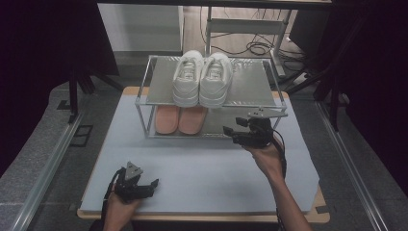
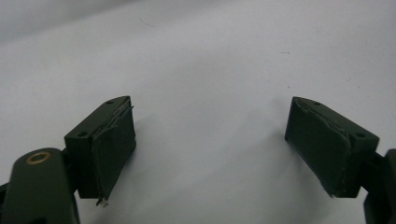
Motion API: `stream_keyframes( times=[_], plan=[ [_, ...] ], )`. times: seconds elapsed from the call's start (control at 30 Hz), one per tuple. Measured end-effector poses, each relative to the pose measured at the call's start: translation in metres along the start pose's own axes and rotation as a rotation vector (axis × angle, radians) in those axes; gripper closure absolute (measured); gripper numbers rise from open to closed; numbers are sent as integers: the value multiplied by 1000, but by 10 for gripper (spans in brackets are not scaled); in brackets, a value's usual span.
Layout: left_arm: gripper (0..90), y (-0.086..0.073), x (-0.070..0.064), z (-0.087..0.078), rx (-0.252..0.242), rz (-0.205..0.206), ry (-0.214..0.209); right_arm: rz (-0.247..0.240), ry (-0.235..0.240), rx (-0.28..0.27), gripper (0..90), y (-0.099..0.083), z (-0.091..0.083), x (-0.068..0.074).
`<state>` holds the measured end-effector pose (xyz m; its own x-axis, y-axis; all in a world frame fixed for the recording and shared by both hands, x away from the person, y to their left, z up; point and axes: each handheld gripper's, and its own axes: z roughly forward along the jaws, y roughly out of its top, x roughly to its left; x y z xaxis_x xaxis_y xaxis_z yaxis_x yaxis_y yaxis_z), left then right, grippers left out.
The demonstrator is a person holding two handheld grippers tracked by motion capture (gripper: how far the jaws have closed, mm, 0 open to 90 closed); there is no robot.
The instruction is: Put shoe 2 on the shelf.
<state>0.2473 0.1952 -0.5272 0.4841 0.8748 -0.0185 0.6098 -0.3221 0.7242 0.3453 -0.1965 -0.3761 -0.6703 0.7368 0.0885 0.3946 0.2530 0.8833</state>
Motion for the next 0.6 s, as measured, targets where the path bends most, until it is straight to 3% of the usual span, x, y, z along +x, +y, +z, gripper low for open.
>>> stream_keyframes(
  times=[0.6],
  plan=[
    [160,0,0,0,1,2,0,-35,-16,58,223,-33,-18,-5]
  ],
)
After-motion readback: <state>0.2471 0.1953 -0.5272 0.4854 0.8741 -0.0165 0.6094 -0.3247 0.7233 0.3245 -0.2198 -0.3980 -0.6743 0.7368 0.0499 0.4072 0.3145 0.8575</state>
